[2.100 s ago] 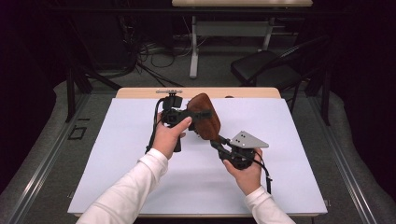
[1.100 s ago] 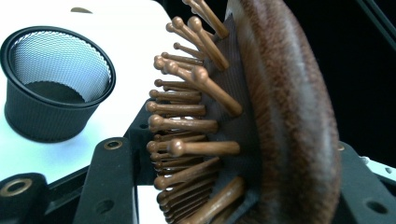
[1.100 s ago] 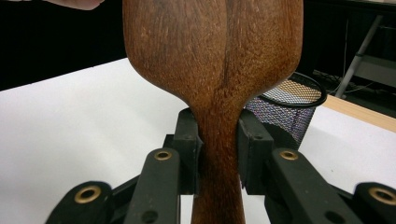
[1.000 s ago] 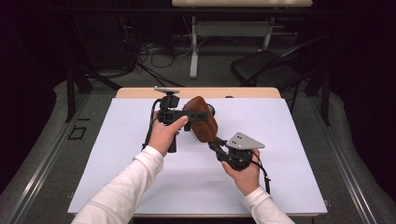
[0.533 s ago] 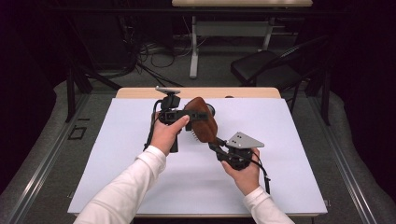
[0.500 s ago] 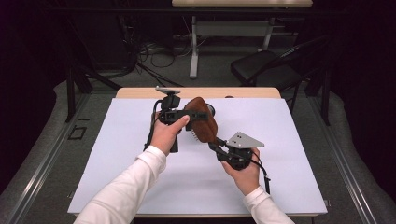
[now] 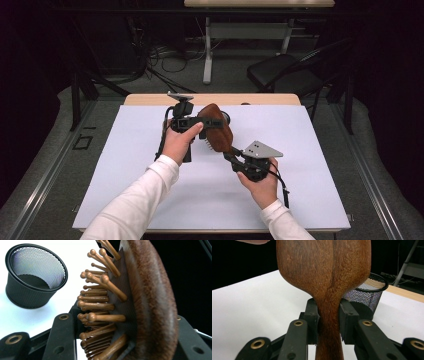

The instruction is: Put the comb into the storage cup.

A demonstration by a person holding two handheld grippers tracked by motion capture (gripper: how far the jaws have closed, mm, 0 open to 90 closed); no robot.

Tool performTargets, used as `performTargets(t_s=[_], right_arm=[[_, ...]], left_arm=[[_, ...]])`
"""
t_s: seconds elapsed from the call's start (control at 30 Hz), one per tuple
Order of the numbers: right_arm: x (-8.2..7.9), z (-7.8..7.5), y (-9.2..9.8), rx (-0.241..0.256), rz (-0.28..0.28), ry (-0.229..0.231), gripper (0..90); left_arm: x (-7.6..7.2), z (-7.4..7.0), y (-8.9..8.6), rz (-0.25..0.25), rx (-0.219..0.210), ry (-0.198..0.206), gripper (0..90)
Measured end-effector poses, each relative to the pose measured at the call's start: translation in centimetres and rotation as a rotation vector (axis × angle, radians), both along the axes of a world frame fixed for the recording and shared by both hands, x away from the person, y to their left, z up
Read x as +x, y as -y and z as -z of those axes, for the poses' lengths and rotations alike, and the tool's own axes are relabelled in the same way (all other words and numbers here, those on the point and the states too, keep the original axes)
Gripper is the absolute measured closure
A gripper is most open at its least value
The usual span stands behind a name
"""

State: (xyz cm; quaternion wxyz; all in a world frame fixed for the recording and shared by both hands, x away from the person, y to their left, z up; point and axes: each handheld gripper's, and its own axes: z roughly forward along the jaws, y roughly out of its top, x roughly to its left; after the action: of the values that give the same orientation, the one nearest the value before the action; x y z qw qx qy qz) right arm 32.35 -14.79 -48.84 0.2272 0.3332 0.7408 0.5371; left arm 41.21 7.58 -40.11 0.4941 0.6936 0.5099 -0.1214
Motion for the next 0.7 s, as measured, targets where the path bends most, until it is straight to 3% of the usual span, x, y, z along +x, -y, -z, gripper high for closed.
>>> performTargets(t_s=[0.4,0.7], right_arm=[[0.02,-0.03,-0.07,0.003,0.011,0.008,64.5],[0.24,-0.07,0.02,0.015,0.001,0.036,55.1]], left_arm=[[0.13,-0.03,0.18,-0.017,-0.006,-0.008,50.4],[0.4,0.05,-0.08,-0.025,0.007,0.018,50.4]])
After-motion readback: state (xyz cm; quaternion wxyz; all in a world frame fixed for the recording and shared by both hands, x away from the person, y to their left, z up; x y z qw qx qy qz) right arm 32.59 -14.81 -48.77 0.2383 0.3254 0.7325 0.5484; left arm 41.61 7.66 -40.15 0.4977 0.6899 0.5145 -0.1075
